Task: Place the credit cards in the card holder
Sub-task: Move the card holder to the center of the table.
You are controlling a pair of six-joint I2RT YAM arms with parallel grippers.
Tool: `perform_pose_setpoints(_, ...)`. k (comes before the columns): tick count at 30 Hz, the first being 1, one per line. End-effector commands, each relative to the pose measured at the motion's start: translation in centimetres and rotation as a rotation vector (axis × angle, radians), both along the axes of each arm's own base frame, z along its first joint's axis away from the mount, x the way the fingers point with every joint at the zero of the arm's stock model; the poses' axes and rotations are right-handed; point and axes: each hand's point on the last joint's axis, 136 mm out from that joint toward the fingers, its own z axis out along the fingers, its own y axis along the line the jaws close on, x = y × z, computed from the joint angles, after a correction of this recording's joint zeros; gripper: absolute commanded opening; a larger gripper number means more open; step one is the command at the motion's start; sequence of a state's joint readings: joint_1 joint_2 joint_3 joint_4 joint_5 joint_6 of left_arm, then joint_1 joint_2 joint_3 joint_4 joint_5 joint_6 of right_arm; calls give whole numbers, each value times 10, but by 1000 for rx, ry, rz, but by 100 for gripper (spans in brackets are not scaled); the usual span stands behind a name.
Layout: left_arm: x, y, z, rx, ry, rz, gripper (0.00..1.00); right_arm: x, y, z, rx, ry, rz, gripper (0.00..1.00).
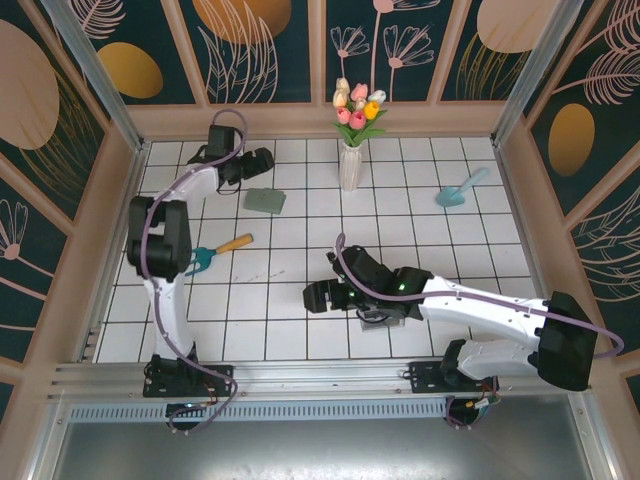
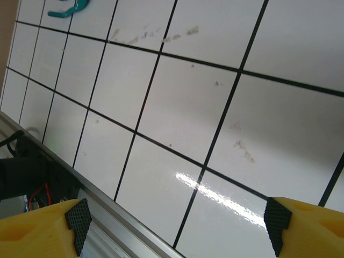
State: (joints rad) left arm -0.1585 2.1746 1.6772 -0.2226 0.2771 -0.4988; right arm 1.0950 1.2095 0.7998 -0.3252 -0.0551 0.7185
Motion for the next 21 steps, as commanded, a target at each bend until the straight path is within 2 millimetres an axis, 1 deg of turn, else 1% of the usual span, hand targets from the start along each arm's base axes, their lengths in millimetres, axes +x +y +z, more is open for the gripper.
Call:
perform_pose_setpoints(1,-8,-23,-28,-50,136,-79,83,21,7,23,48,-94,-67,87)
perform_pose_setpoints(3,-6,-30,-36,-67,153,-90,83,32,2,25,48,-112,-113,87)
perform_pose_setpoints(5,-10,-35,-43,-80,171,-101,82,42,-2,27,51,-117,-149,87)
perform_pose_setpoints(7,-19,-39,-51,-77,198,-107,80,55,-11,30,47,-131,-208,87)
perform_pose_setpoints(9,-33,-42,-57,-75,215,-125,79,69,-19,33,53,-147,-264,87)
perform_pose_setpoints(13,-72,-55,-64,-118,235,-198,74,100,-32,40,98,-147,-345,85)
perform_pose_setpoints(17,-122,-71,-67,-150,248,-298,72,129,-38,43,124,-148,-369,80)
perform_pose_setpoints(20,-163,-87,-65,-155,260,-395,71,141,-32,39,128,-135,-330,77)
perform_pose_setpoints(21,-175,-92,-63,-140,258,-421,67,145,-29,37,121,-129,-315,76)
